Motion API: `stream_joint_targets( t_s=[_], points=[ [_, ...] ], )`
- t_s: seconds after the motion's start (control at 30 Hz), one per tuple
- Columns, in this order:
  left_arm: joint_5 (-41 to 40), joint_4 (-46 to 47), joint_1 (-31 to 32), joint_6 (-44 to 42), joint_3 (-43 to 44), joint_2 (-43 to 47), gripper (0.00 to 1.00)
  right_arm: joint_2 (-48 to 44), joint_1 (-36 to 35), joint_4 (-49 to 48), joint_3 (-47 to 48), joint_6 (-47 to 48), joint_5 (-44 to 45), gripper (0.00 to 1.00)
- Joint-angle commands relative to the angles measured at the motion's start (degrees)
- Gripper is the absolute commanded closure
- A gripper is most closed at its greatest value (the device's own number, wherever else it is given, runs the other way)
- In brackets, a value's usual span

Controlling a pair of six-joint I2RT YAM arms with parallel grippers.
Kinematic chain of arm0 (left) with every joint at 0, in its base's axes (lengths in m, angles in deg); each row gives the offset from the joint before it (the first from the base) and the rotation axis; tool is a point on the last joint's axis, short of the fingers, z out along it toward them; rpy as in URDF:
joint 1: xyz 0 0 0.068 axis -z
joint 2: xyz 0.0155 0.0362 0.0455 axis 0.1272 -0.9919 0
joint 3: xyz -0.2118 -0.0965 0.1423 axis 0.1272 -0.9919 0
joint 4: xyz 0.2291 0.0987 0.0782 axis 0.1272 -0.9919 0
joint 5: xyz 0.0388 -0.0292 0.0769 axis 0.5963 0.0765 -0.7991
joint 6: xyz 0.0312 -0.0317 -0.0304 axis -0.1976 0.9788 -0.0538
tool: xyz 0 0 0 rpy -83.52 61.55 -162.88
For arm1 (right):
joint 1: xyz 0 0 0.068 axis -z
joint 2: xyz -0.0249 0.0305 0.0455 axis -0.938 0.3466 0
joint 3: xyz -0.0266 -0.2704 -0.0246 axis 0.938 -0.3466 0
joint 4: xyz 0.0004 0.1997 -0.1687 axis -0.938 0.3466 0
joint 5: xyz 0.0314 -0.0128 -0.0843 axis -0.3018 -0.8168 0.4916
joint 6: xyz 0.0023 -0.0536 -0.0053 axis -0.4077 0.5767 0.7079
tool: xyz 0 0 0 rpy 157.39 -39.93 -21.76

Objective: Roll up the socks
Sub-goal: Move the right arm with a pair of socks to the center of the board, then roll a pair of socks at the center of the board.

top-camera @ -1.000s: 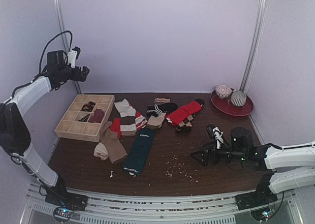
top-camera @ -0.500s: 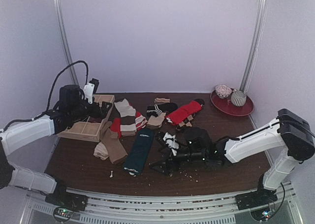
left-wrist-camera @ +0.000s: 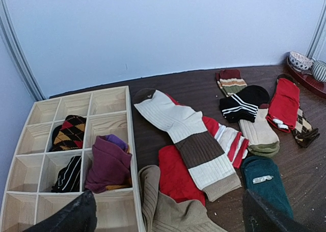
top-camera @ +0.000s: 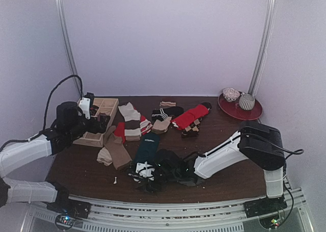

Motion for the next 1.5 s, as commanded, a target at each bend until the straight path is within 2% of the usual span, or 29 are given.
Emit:
stream_joint_targets(
  t_s=[0.0,0.1,0.2,0.27,0.33,0.4,0.5,0.6,0.7,0.83,0.93,1.03,1.2,1.3,1.47],
  points=[
    [-0.4,3.6,0.2,0.9,-0.7,1.1,0.02,1.5,0.1,-3.6,0.6,1.7,6.4,0.16],
    [1.5,4.3,0.2,0.7,-0.7,0.2,0.02,2.9,0.2,-4.4,2.0,1.2,7.7,0.17],
    [3.0,4.2,0.3,0.0,-0.3,-1.0,0.02,5.5,0.3,-1.4,5.2,0.2,7.0,0.25],
    [3.5,3.9,0.3,-0.5,-0.2,-1.3,0.02,7.3,0.4,0.0,6.0,-1.3,6.4,0.35],
    [4.6,4.0,0.4,-1.1,-0.6,-1.0,0.02,7.6,0.4,-0.3,4.8,-3.9,6.4,0.5],
    [5.9,5.0,0.8,-1.7,-1.5,-0.1,0.02,6.6,0.5,-1.6,1.7,-7.4,8.3,0.63],
    [7.6,7.7,1.5,-2.3,-3.4,1.4,0.02,2.6,0.6,-3.7,-4.9,-12.6,10.5,0.75],
    [11.6,10.2,2.1,-3.3,-4.1,1.5,0.02,-0.8,1.7,-2.7,-10.1,-19.5,6.3,0.91],
    [15.4,13.6,5.0,-5.8,-5.9,1.9,0.02,-3.2,5.0,-3.0,-13.4,-27.4,-5.3,0.94],
    [20.6,16.3,11.7,-10.6,-8.3,1.1,0.02,-4.1,8.7,-4.4,-15.9,-37.4,-19.3,0.95],
    [22.8,14.6,18.8,-14.6,-8.1,-1.7,0.03,-4.0,10.9,-4.9,-16.4,-43.5,-27.9,0.95],
    [27.1,15.0,23.0,-15.6,-7.8,-5.6,0.04,-3.6,12.8,-4.2,-16.2,-48.1,-34.2,0.95],
    [31.8,18.5,26.8,-14.8,-7.9,-12.8,0.06,-2.5,15.8,-7.4,-17.4,-54.9,-40.9,0.95],
    [34.3,18.6,28.6,-14.8,-6.6,-17.7,0.1,-1.4,16.8,-4.2,-16.5,-53.5,-41.1,0.95],
    [37.4,23.8,31.0,-10.7,-5.1,-27.4,0.15,-1.3,17.4,2.1,-15.2,-48.9,-39.5,0.95]
  ],
)
